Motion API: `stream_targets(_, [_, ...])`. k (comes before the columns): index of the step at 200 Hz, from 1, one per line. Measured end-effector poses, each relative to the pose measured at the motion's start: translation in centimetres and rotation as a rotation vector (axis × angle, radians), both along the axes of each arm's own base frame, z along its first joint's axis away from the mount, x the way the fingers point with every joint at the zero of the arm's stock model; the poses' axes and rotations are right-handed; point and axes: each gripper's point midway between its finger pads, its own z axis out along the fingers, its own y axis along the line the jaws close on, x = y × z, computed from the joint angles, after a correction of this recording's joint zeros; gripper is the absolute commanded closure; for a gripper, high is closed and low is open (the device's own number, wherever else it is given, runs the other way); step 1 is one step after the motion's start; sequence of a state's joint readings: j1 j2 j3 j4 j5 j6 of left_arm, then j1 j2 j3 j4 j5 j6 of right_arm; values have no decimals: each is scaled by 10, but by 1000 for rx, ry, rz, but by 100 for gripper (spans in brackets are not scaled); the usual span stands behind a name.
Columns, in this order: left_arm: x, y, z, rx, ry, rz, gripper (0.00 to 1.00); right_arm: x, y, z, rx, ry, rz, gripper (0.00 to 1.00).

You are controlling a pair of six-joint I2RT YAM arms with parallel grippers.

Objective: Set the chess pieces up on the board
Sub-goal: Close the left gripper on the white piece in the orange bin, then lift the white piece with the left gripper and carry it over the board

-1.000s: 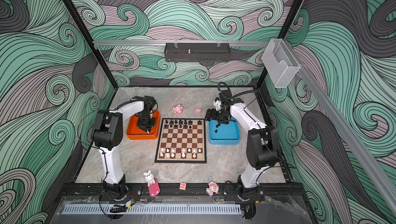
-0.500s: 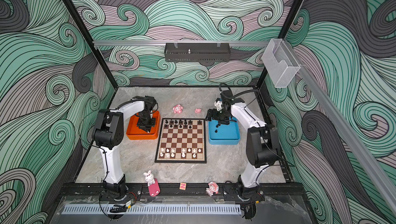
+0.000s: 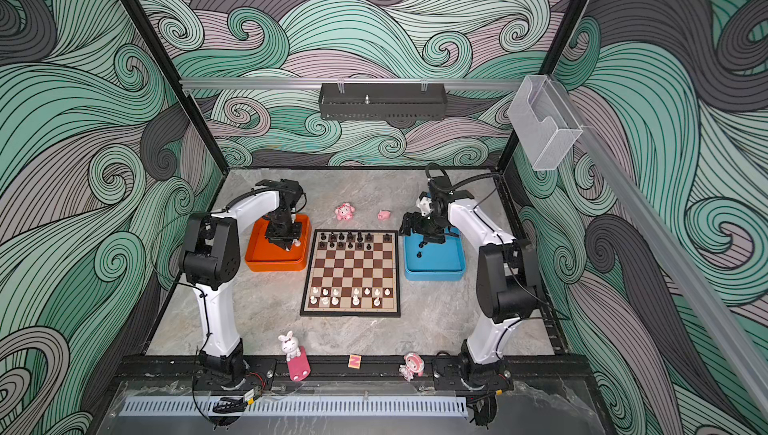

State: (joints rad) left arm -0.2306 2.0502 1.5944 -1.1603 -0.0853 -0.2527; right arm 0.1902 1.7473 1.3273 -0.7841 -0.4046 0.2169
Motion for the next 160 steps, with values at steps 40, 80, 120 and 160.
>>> stream_targets(40, [-4, 1, 10, 3, 11, -9, 84, 0, 0, 0, 2, 0, -1, 8])
stream_targets(80, [-8, -1, 36, -4, -17, -25, 84, 0, -1, 2, 8, 0, -2, 9])
stream_targets(120, [-16, -25, 68, -18, -69, -99, 84, -2, 0, 17, 18, -36, -2, 9])
stream_targets(160, [-42, -74, 92, -54, -102, -236, 83, -7, -1, 47, 33, -116, -2, 9])
